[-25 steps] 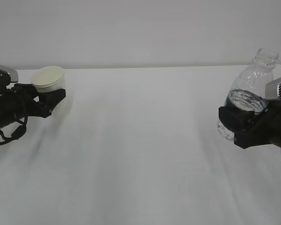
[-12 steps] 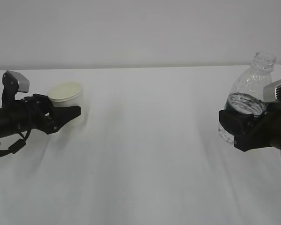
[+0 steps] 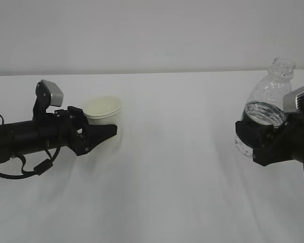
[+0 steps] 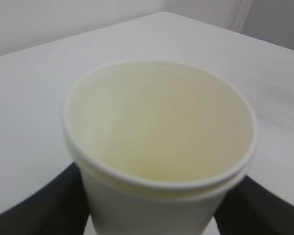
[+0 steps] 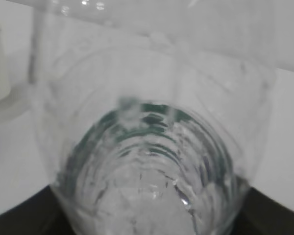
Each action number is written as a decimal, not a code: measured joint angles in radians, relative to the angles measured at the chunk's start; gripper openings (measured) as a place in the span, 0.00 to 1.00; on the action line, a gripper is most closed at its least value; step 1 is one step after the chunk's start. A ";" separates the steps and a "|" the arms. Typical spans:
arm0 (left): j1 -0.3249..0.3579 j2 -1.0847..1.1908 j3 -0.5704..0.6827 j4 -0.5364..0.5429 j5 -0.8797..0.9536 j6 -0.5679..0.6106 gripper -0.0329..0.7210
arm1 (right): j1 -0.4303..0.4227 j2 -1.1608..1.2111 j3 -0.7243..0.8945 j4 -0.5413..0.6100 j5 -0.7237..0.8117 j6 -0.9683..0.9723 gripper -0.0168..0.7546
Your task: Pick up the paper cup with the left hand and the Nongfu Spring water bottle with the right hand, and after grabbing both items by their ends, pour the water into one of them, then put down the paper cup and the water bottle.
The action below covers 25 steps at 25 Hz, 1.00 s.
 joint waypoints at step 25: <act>-0.206 0.000 0.000 -0.005 -0.002 0.012 0.72 | 0.000 0.000 0.000 -0.086 0.035 0.000 0.61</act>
